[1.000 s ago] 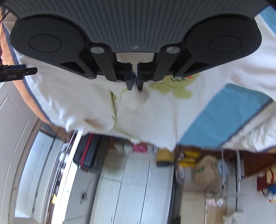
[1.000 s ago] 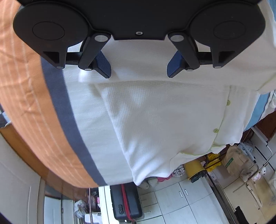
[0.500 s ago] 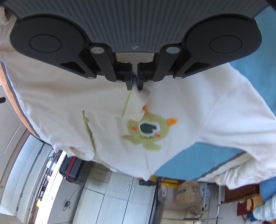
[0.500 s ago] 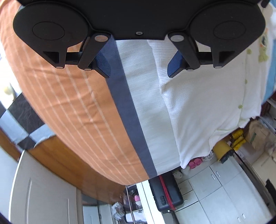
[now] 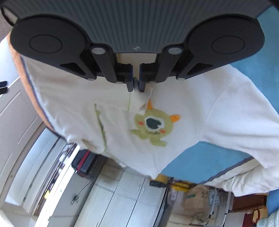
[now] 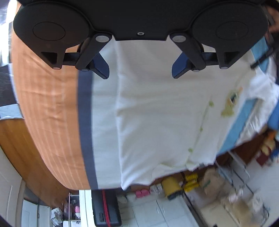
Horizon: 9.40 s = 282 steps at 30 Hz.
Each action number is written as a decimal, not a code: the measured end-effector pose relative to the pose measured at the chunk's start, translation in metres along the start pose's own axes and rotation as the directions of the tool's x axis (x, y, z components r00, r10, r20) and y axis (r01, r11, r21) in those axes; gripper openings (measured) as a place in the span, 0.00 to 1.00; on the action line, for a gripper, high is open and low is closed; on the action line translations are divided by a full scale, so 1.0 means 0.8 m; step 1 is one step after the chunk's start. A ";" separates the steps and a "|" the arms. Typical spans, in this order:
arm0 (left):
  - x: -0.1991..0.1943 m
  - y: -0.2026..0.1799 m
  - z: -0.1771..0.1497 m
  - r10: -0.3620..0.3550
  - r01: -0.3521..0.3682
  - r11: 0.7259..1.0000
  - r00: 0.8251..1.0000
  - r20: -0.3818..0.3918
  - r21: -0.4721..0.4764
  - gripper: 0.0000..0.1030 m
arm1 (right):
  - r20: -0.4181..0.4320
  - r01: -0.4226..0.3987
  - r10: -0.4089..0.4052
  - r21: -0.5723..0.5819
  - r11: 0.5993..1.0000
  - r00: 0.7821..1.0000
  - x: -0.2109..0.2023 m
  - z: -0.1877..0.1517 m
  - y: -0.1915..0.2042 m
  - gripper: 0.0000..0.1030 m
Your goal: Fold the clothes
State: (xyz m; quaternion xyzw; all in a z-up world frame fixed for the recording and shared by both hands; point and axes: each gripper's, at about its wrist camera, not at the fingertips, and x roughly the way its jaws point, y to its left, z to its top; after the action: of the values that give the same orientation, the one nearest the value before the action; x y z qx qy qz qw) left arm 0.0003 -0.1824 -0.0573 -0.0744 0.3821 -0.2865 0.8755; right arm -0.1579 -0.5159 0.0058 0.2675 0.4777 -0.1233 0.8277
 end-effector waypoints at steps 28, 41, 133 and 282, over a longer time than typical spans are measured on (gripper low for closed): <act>-0.083 0.195 0.059 0.245 -0.247 0.929 0.969 -0.040 -0.276 0.32 | -0.178 0.316 -0.449 -0.492 0.811 0.875 0.055 -0.106 -0.003 0.11; -0.005 0.330 0.070 0.298 -0.332 0.876 0.943 -0.147 -0.349 0.41 | -0.099 -0.235 0.214 -0.308 0.922 0.972 0.060 -0.126 0.234 0.51; 0.013 -0.047 0.003 -0.322 0.365 0.922 0.908 -0.268 0.129 0.55 | 0.153 -0.185 0.211 -0.165 0.969 0.966 0.086 -0.054 0.158 0.58; 0.001 0.073 -0.017 0.333 -0.302 0.923 0.937 -0.103 0.240 0.69 | 0.167 0.283 -0.258 -0.149 0.947 0.952 0.093 -0.058 0.149 0.38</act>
State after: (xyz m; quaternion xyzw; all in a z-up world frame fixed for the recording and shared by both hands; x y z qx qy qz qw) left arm 0.0171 -0.1332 -0.0874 0.1068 0.4161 -0.1858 0.8837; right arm -0.0982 -0.3873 -0.0377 0.1175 0.4573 -0.2136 0.8553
